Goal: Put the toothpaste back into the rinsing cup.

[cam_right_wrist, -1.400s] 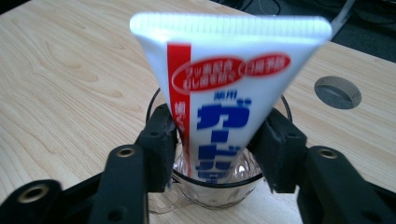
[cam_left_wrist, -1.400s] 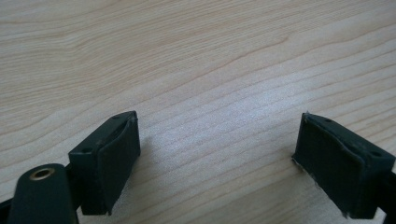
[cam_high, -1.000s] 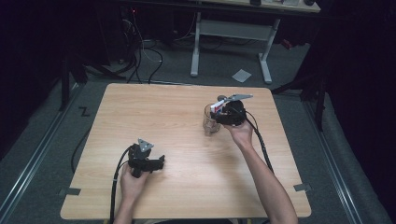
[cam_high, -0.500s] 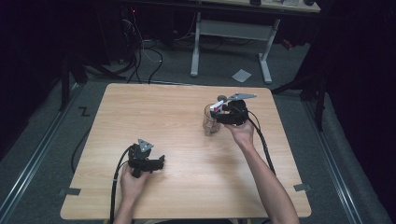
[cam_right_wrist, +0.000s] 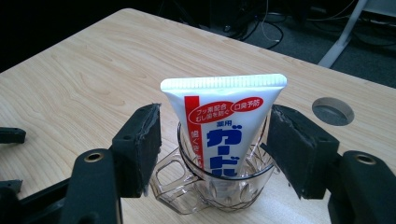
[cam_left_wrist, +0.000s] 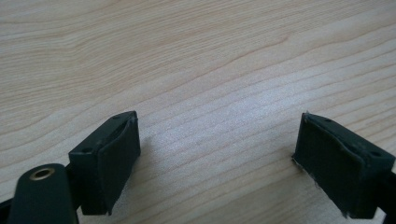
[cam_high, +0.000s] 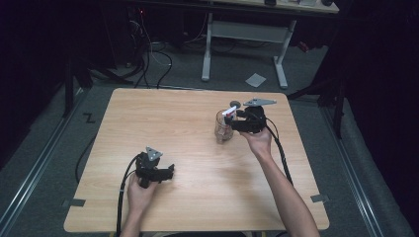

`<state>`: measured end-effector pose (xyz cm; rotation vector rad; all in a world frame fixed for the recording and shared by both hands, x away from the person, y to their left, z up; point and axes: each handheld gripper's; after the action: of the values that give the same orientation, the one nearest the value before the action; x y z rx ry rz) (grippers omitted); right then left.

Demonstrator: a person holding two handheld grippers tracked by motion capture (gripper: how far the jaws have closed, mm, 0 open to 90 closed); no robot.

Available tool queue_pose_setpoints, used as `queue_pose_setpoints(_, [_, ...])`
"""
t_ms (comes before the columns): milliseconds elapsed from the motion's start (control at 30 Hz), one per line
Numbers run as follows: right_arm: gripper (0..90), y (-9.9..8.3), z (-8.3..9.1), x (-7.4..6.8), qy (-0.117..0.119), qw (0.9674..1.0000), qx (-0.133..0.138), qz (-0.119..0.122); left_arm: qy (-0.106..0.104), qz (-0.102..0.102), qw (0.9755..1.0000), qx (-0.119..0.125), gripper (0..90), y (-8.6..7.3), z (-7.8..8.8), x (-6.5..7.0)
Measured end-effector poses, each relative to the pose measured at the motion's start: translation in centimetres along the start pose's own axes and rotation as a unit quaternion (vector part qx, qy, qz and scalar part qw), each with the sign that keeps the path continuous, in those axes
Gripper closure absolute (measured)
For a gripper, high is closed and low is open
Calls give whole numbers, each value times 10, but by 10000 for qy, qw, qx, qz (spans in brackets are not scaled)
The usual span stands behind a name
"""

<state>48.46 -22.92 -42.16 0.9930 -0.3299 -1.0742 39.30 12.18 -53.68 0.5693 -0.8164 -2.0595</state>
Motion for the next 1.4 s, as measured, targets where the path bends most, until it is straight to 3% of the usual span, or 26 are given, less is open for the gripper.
queue_pose_setpoints(300, [354,-7,8,7,-117,9999,-36,-70,0,-1,10000,0,144,0,0,0])
queue_pose_setpoints(533, [356,-5,26,4,-178,9998,-4,33,-13,14,10000,3,146,0,0,0])
queue_pose_setpoints(600, [356,-4,30,6,-129,9999,33,-61,-14,13,10000,3,148,0,0,0])
queue_pose_setpoints(933, [358,-5,44,4,-154,9999,-22,23,-15,12,10000,3,149,0,0,0])
queue_pose_setpoints(1400, [373,-17,67,19,-132,9997,88,-178,-13,16,10000,4,148,0,0,-1])
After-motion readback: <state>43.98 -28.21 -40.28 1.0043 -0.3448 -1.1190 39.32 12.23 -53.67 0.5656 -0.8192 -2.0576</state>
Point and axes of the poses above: each handheld gripper's, and its own axes: z roughly backward along the jaws, y roughly out of its top, x roughly to its right, and after that the axes turned 9 degrees about -z, right-handed
